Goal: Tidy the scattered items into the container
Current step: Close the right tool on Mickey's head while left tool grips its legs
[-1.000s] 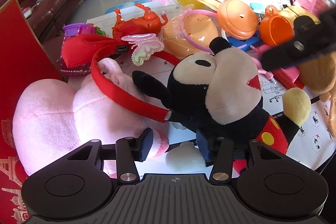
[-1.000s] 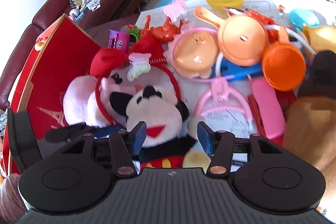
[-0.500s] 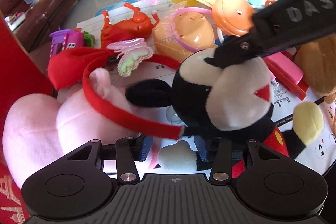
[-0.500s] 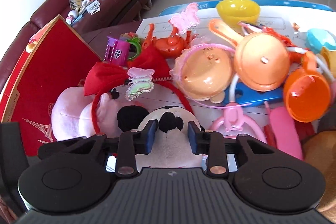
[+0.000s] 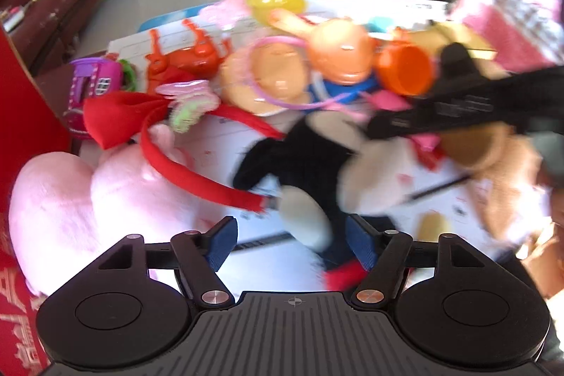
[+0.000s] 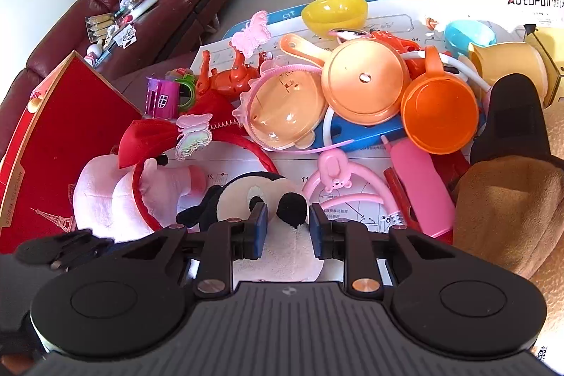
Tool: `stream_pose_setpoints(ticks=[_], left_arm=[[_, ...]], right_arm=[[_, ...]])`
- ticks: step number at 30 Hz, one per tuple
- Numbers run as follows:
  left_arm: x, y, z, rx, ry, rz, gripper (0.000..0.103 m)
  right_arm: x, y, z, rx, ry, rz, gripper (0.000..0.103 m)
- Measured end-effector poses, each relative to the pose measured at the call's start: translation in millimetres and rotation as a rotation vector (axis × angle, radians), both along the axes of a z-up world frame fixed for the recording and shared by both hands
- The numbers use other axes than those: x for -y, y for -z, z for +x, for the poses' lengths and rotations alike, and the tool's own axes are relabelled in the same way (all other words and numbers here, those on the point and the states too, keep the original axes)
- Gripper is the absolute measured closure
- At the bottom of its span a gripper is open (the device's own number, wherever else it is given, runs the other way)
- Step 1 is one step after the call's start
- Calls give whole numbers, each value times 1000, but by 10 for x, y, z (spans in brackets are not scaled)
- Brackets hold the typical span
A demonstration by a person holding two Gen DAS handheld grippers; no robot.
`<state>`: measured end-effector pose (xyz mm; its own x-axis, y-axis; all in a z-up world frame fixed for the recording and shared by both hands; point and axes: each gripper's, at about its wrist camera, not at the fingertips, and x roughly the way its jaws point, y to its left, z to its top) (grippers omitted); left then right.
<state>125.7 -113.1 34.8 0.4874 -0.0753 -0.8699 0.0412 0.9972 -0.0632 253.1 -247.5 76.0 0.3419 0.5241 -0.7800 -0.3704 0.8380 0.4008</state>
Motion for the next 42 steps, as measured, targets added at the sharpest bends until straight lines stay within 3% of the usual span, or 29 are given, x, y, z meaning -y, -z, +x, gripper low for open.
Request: stream_pose_setpoints(ticks=[3,7,11,18,23,29,30,32,34,39,42], left_arm=[[183,-33,-127,-6,48,-3,22],[364,80,-316,-8,105,96,23],[245,144,-414,3,83,101,27],[-11,133,-425,-9,15,109,23],[87,27,-487,-8,106,151,25],[182,102,-515,-46,191,171,25],[190,142,-500,-59,196,180,29],[176,246,-444,-98,190,175,58],[122,290,-406,-119,174,112,71],[91,298,-433,-104,187,101,70],[2,310,-441,-111,161,103,53]], right_arm=[[-14,-10,-15,11,2,-5,74],[25,-17,-49,19,6,-11,74],[98,8,-91,15,10,2,74],[125,52,-148,-5,9,24,73],[92,47,-152,-9,8,15,72],[116,74,-144,-23,19,22,71],[120,78,-143,-26,20,26,71],[130,84,-138,-32,21,34,71],[128,81,-148,-34,16,44,71],[119,81,-161,-29,20,40,71],[123,79,-173,-38,21,61,70]])
